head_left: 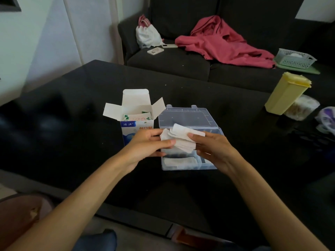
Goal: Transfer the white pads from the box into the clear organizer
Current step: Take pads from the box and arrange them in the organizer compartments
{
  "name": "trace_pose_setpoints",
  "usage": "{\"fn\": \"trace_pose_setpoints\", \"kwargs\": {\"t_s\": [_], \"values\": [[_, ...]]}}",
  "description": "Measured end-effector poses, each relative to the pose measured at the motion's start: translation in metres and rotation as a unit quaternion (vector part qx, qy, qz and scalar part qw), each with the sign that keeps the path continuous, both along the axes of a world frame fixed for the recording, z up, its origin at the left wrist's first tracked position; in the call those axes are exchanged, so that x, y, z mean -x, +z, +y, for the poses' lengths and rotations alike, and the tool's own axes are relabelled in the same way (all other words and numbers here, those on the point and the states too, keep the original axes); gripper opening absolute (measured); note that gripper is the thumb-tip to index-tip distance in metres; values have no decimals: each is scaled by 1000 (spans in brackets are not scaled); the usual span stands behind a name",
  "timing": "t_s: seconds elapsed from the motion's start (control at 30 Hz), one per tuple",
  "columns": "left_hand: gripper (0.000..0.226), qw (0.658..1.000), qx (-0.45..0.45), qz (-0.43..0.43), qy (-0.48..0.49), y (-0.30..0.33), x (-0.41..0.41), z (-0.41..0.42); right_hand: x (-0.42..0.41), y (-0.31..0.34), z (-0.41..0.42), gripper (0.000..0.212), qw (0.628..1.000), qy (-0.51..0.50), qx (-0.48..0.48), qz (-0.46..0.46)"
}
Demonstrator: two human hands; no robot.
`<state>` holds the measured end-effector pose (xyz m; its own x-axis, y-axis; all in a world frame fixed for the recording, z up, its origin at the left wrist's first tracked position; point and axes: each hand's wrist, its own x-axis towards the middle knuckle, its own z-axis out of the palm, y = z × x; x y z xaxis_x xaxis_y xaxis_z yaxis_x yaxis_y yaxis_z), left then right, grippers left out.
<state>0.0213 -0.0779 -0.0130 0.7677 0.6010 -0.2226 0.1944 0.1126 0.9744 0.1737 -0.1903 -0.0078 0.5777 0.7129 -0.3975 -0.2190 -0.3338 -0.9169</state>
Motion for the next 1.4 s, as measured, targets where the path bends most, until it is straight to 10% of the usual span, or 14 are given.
{"fn": "trace_pose_setpoints", "kwargs": {"t_s": [0.57, 0.7, 0.97, 1.17, 1.4], "values": [[19, 997, 79, 3, 21, 1, -5, -5, -6, -4, -2, 15, 999, -7, -22, -42], [19, 994, -105, -4, -10, 0, -4, -7, -9, 3, -12, 20, 971, 59, -87, -215], [20, 781, -623, -8, 31, -13, 6, -1, -3, -6, -19, 16, 826, 140, -171, -518], [22, 695, -714, -59, 56, -16, 6, 0, 0, -3, -28, 20, 745, 146, -202, -619], [35, 852, -518, 72, 22, -10, -1, -6, -9, -1, -20, 19, 954, 69, -123, -266]]}}
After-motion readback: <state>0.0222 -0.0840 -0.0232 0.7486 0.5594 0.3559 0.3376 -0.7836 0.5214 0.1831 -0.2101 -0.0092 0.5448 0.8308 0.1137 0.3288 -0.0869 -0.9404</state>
